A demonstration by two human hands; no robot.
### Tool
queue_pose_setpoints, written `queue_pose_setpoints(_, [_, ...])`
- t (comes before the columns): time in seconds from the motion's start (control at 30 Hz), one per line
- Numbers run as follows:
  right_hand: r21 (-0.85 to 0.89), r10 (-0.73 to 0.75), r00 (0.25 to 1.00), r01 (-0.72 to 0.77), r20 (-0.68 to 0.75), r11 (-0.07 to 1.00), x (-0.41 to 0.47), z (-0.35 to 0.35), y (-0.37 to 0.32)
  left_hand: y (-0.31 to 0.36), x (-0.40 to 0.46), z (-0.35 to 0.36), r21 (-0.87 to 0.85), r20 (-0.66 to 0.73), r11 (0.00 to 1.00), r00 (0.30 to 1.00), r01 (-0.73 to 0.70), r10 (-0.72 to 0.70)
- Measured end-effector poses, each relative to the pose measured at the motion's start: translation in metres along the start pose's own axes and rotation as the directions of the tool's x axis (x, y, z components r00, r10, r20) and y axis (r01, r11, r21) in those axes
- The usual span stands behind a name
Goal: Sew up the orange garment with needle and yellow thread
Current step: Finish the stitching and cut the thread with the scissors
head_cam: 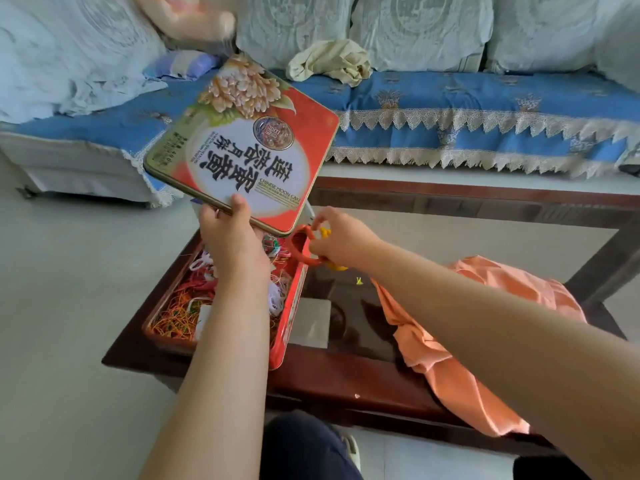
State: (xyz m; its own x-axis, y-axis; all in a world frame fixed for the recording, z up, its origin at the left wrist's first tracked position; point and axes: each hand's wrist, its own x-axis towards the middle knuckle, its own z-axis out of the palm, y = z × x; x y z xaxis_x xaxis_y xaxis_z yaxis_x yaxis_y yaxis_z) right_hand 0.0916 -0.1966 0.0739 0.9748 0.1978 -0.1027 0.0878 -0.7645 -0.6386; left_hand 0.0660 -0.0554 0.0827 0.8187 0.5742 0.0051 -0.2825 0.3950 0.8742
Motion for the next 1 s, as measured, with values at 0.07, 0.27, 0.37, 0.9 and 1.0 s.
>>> queue_pose_setpoints(0.07, [-0.074, -0.057, 0.997, 0.061, 0.045, 0.995, -0.01, 0.032, -0.028, 0.02, 0.0, -0.018, -0.028, -0.047, 0.999, 0.999, -0.025, 0.024])
queue_pose_setpoints(0.27, [-0.013, -0.02, 0.992, 0.022, 0.126, 1.0, -0.016, 0.107, -0.072, 0.037, 0.0, -0.069, -0.138, -0.125, 0.99, 0.991, 0.024, -0.041])
queue_pose_setpoints(0.37, [0.191, 0.012, 1.0, -0.012, 0.002, 0.981, -0.017, 0.108, -0.071, 0.033, -0.002, -0.091, -0.18, -0.183, 0.982, 0.978, 0.062, -0.095])
queue_pose_setpoints(0.9, [0.562, 0.293, 0.951, -0.188, -0.102, 0.805, -0.045, 0.109, -0.025, 0.021, 0.01, -0.168, 0.74, -0.16, 0.666, 0.987, 0.099, 0.032])
queue_pose_setpoints(1.0, [0.465, 0.317, 0.942, -0.234, -0.108, 0.854, -0.048, 0.115, -0.023, 0.012, -0.002, -0.179, 0.885, -0.169, 0.452, 0.982, 0.113, 0.084])
